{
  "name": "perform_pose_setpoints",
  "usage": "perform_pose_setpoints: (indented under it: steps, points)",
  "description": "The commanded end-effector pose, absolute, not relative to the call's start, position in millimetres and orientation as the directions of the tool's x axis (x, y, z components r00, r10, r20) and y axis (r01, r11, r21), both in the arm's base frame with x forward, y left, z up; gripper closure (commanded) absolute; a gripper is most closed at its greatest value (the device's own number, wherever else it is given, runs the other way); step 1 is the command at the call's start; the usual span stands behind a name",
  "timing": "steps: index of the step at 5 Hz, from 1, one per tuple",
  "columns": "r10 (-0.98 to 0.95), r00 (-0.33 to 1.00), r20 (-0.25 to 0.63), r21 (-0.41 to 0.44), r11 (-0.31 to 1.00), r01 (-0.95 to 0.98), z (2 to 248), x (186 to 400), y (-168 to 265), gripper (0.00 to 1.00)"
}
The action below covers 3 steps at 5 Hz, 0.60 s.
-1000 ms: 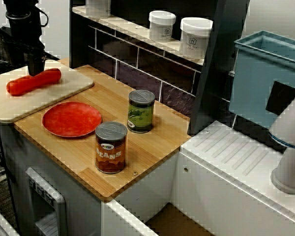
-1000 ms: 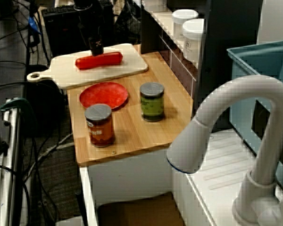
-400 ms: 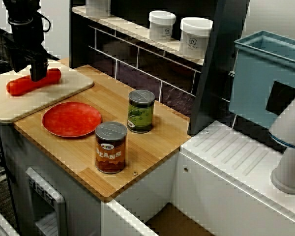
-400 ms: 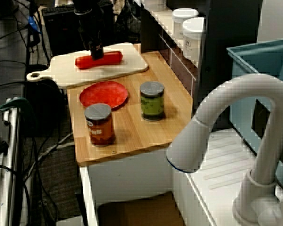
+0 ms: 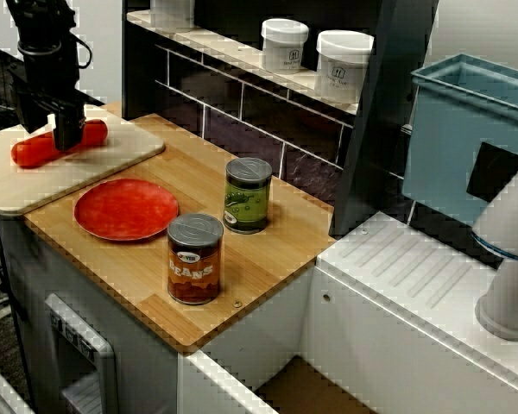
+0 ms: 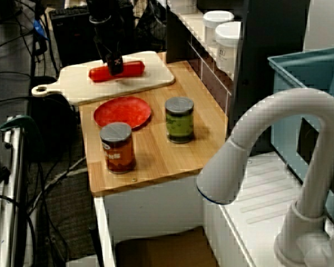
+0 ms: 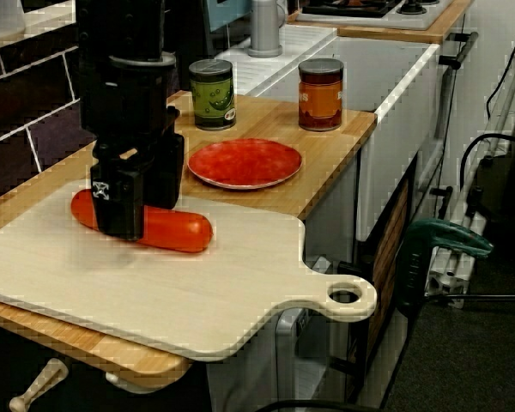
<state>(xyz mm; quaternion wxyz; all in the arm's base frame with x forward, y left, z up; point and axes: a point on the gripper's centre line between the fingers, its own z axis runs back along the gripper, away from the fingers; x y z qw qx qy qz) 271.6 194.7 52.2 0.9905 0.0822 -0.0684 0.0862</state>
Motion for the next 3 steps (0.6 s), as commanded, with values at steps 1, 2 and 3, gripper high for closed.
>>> perform_pose_setpoints:
  steps: [1,2,3]
  points:
    - [0.161,0.974,0.156,0.196,0.962,-0.191,56.2,272.6,210.1,0.00]
    - [0.156,0.978,0.138,0.201,0.962,-0.182,50.5,271.2,210.9,0.00]
    - [0.153,0.981,0.117,0.180,0.968,-0.172,48.8,270.7,210.4,1.00]
